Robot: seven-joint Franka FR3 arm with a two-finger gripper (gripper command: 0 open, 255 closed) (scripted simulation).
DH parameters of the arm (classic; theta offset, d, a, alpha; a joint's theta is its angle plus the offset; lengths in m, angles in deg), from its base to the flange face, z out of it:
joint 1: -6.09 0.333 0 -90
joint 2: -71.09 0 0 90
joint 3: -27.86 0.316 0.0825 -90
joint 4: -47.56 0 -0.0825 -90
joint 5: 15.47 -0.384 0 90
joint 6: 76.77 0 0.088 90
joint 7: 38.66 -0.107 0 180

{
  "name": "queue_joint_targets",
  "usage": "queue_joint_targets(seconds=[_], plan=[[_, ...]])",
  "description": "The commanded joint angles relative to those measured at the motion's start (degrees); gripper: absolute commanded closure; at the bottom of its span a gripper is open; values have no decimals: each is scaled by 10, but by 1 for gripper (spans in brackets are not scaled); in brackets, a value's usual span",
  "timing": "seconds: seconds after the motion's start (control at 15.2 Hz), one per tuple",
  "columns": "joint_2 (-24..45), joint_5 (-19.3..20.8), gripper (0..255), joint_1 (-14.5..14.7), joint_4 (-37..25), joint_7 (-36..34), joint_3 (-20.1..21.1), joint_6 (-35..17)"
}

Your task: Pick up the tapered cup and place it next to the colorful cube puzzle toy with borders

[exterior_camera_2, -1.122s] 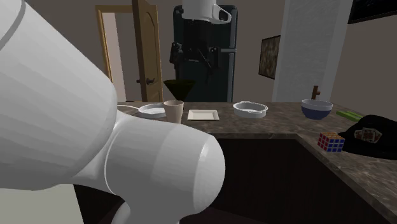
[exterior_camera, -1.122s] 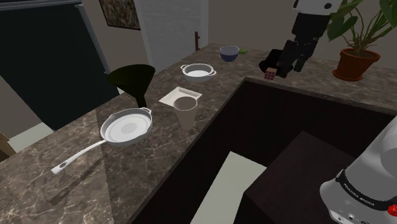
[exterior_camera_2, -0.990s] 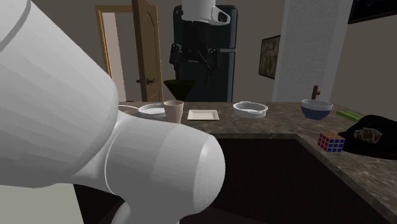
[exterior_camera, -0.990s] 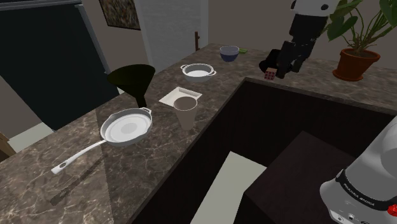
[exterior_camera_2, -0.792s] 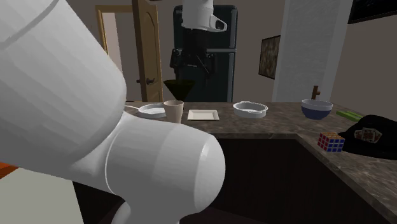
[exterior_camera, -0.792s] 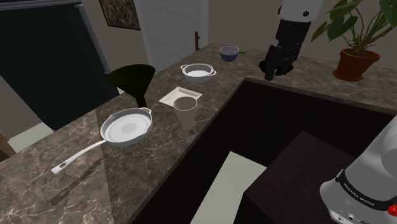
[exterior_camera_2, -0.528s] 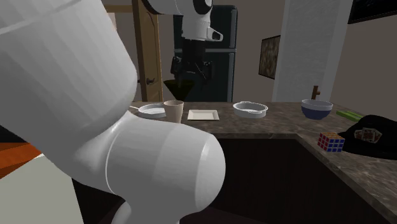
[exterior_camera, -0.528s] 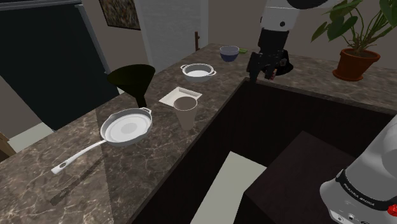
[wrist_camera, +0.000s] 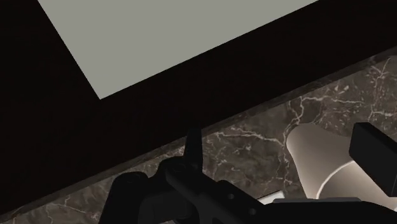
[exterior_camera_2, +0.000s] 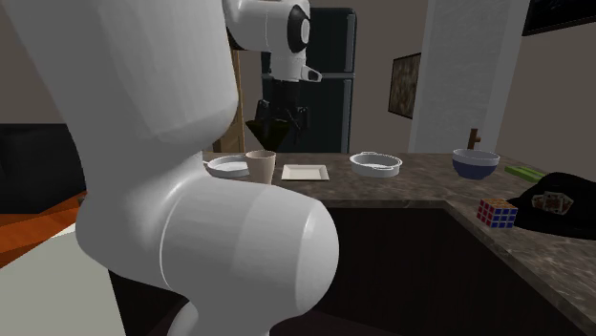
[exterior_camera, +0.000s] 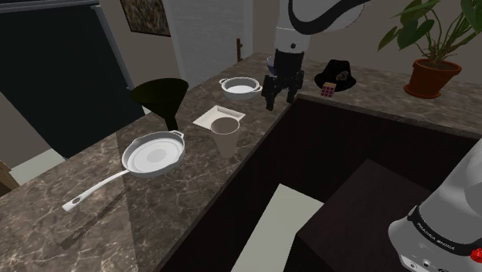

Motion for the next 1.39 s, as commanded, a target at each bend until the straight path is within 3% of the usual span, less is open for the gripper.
queue_joint_targets(seconds=[0.0, 0.73, 1.32], plan=[[45, 3, 0, 3, -29, -8, 7, -15], [292, 42, 0, 32, -247, -62, 29, -41], [315, 45, 0, 37, -219, -64, 29, -92]])
